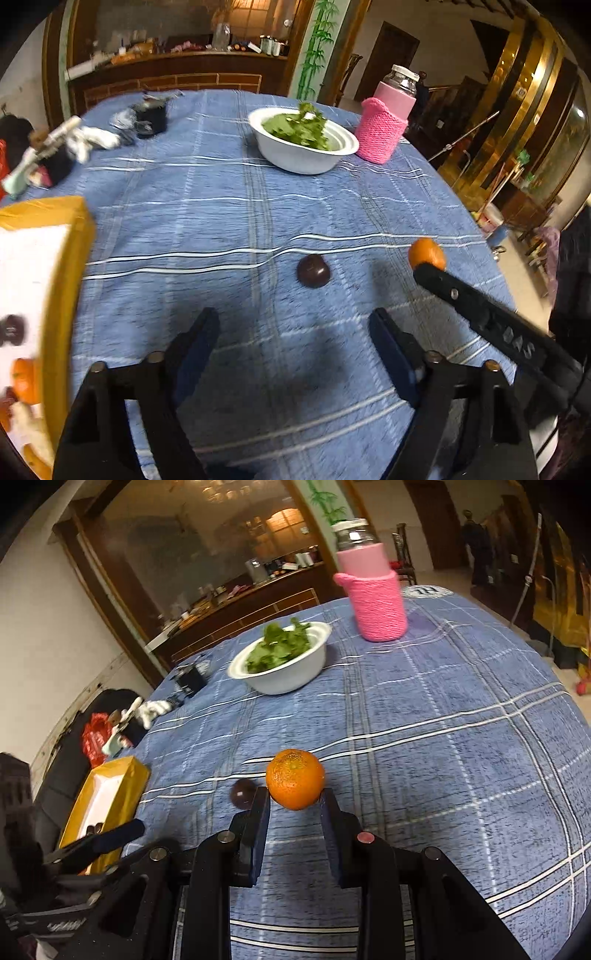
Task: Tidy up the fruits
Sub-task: 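Grasp the last dark plum with the left gripper while the right gripper grasps the orange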
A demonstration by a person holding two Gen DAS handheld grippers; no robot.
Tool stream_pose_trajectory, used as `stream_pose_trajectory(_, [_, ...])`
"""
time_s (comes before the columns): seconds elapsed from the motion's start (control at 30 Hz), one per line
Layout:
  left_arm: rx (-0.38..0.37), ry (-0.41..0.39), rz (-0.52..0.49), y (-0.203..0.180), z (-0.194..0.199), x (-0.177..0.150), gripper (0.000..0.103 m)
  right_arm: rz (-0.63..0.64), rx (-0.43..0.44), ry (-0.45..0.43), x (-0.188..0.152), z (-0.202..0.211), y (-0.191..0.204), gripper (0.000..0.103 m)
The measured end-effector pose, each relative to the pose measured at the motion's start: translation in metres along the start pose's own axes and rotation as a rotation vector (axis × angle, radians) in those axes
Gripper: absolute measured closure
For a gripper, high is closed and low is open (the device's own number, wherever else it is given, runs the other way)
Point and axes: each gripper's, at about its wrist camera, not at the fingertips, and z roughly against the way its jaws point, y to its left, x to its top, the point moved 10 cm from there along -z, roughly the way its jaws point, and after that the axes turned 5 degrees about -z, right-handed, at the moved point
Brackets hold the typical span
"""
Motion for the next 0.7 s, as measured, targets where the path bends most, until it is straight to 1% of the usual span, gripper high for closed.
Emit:
stream_pose_trajectory(0.1, [0.019,0.002,0.002,-0.002,-0.017,0.009,0.032,-0.036,0.015,0.008,0.004,-0.001,-0.005,0.072])
stream_pose_trajectory(0.17, [0.022,0.004,-0.004,-0.004,-0.028,0.015,0.034,-0.052,0.02,0.013,0.006,-0.001,-0.009,0.072])
stream_pose_trajectory(0.23, [0.034,0.004,-0.022,-0.006,-0.039,0.02,0.04,-0.072,0.028,0.02,0.006,-0.001,-0.012,0.072])
stream_pose_trajectory(0.3, [0.042,0.02,-0.046,-0.008,-0.052,0.022,0.057,-0.092,0.036,0.026,0.006,-0.002,-0.014,0.072])
stream_pose_trajectory(0.37, [0.057,0.039,-0.067,-0.008,-0.062,0.02,0.062,-0.099,0.042,0.028,0.005,-0.002,-0.014,0.071])
stream_pose_trajectory(0.43, [0.076,0.019,-0.102,-0.009,-0.062,0.019,0.063,-0.098,0.043,0.03,0.005,-0.003,-0.013,0.071])
stream_pose_trajectory(0.47, [0.085,0.025,-0.115,-0.01,-0.063,0.017,0.064,-0.096,0.043,0.031,0.004,-0.003,-0.013,0.071])
stream_pose_trajectory(0.5, [0.087,0.021,-0.117,-0.01,-0.062,0.018,0.07,-0.094,0.042,0.033,0.004,-0.004,-0.012,0.071])
stream_pose_trajectory(0.6, [0.068,0.009,-0.11,-0.01,-0.057,0.017,0.079,-0.084,0.033,0.04,0.002,-0.007,-0.011,0.073])
stream_pose_trajectory(0.7, [0.055,-0.006,-0.084,-0.008,-0.049,0.017,0.08,-0.077,0.015,0.038,0.003,-0.009,-0.014,0.073])
